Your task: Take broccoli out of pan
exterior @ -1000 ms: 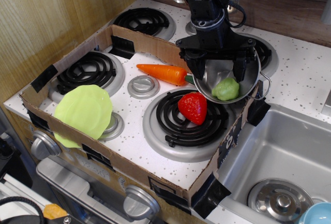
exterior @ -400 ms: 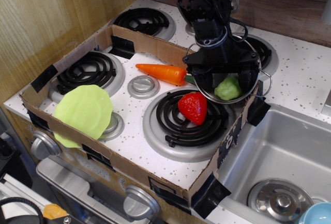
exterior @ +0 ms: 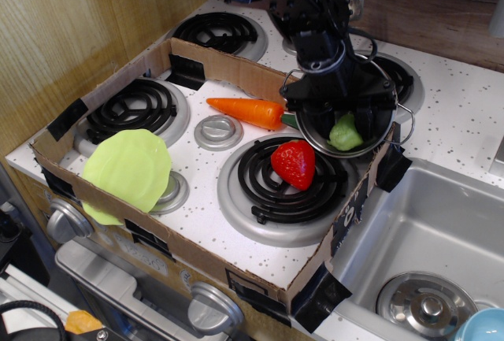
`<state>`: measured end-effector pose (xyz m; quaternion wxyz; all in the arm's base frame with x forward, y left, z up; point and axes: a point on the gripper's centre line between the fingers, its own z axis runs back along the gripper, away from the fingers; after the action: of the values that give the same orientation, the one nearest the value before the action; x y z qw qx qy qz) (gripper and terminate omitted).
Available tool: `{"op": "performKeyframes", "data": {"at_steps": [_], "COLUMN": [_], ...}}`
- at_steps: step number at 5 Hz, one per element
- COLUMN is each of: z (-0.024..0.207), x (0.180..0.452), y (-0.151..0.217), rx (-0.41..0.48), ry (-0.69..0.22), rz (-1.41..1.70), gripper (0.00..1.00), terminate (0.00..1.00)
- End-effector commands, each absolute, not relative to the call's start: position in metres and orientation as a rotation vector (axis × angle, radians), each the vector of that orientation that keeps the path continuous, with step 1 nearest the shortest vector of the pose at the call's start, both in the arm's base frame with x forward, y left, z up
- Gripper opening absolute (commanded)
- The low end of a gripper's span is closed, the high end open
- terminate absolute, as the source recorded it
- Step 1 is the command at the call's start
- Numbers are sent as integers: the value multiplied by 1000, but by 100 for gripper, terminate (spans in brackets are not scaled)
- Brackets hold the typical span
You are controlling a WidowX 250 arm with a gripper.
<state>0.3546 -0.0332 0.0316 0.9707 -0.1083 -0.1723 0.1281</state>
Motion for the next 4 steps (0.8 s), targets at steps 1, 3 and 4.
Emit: {"op": "performKeyframes", "data": {"at_steps": [1, 3, 4], "z": [63, 99, 115], "x": [359, 359, 356], "y": [-27, -11, 4], "rx": [-188, -152, -91], "ry": [-326, -301, -327], "rz": [282, 306, 310], "gripper": [0, 0, 0], "terminate": [0, 0, 0]}}
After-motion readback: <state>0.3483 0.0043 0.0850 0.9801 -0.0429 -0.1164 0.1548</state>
